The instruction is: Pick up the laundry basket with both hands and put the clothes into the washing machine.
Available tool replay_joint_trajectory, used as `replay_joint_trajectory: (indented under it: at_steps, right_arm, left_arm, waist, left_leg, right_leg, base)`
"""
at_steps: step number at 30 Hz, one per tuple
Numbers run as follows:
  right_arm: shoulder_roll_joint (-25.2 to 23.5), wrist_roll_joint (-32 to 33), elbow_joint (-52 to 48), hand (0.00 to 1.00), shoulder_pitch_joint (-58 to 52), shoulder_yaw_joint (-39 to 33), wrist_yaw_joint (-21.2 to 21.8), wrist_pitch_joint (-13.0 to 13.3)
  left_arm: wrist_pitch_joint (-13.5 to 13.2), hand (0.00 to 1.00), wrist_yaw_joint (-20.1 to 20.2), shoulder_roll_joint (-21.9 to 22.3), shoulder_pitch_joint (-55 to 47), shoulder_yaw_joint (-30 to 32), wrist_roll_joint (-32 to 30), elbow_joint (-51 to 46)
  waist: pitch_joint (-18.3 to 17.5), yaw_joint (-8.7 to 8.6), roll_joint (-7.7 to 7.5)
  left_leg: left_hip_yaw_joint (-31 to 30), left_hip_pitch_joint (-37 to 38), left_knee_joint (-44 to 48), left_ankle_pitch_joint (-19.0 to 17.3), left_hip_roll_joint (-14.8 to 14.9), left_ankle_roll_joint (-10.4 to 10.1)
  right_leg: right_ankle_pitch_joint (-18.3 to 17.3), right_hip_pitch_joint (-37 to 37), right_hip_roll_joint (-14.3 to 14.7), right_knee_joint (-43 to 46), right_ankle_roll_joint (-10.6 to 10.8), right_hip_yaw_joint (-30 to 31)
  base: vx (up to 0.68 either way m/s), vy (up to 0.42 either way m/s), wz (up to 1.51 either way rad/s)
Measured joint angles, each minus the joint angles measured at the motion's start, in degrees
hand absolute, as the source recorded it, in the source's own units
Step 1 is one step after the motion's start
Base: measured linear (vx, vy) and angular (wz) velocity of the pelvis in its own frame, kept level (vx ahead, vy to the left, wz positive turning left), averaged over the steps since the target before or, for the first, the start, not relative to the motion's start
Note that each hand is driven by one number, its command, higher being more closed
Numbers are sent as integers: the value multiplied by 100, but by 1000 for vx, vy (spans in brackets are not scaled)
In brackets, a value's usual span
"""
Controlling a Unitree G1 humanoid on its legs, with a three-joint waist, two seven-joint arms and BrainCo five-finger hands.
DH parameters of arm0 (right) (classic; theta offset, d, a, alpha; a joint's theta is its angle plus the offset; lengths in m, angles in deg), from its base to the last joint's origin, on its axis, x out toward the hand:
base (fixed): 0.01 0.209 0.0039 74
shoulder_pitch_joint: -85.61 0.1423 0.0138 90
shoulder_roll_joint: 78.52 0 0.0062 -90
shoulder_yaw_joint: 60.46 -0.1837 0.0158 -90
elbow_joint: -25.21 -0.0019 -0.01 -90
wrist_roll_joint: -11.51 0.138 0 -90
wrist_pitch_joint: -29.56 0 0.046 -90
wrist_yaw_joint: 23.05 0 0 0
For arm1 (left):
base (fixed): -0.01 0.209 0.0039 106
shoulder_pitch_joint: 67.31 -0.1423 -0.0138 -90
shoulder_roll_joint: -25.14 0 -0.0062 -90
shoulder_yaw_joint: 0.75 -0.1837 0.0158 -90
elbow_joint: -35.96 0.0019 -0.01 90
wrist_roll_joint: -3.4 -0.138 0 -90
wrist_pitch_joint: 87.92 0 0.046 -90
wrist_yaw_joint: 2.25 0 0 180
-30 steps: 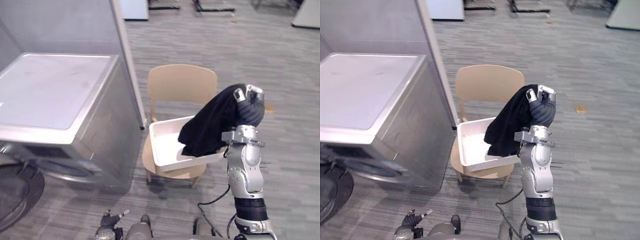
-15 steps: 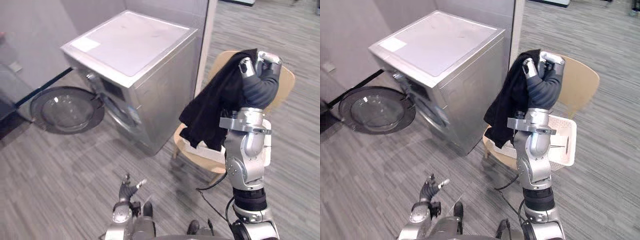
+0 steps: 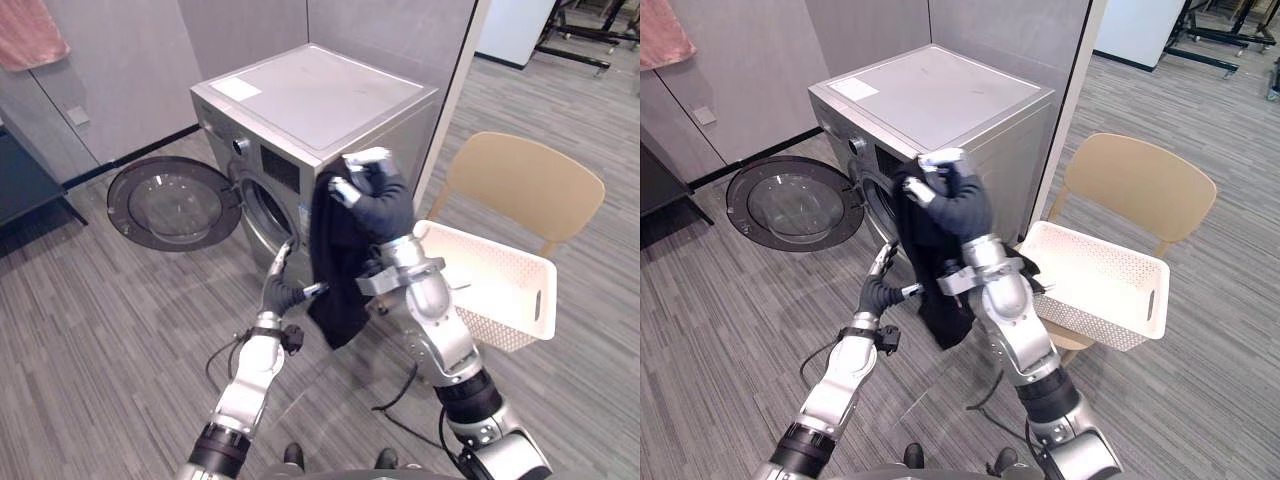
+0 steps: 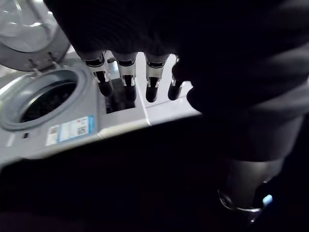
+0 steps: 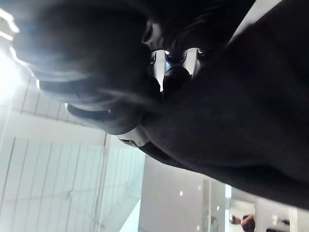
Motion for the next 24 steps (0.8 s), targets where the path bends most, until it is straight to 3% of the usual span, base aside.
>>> replay_joint_trajectory:
  at_steps: [5, 6, 13, 18, 19, 24]
  right_arm:
    - [-34, 415, 217, 100, 314, 431, -37, -11]
    - [-31, 442, 247, 100, 389, 432, -62, -22]
    - [56, 640, 284, 100, 631, 571, -316, -140]
    - [90, 761, 386, 100, 629, 595, -320, -161]
    - [94, 807, 386, 0, 622, 594, -320, -164]
    - [83, 806, 314, 0, 113, 531, -250, -158]
  left_arm:
    - [162, 0, -210, 138, 499, -194, -367, 803]
    - [230, 100, -209, 137, 574, -201, -442, 978]
    - [460, 100, 96, -86, 726, -720, -1109, 2050]
    - [488, 100, 135, -134, 728, -794, -1088, 2321]
    - [489, 100, 135, -156, 714, -761, -1082, 2324]
    - [488, 100, 126, -102, 402, -313, -633, 2276]
  waist:
    - [-163, -24, -5]
    - [-168, -50, -9]
    - [-203, -135, -65]
    - [-213, -147, -81]
    - [-213, -148, -82]
    - [-213, -205, -82]
  left_leg:
    - [-22, 21, -122, 91, 37, -5]
    - [-25, 14, -120, 96, 56, -13]
    - [-44, -54, -121, 139, 169, -92]
    - [0, -81, -110, 160, 259, -142]
    - [17, -79, -105, 159, 284, -165]
    - [41, -79, -94, 154, 328, -178]
  right_leg:
    - [169, 123, 145, -358, -41, -27]
    - [226, 166, 196, -459, -65, -27]
    - [389, 246, 347, -792, -150, -13]
    - [440, 234, 460, -886, -228, 46]
    - [446, 234, 489, -901, -238, 63]
    - [450, 236, 548, -938, -245, 102]
  base:
    - [40, -28, -2]
    - [0, 0, 0]
    - [-3, -3, -2]
    - [-3, -2, -7]
    - [-1, 13, -10]
    - [11, 22, -5]
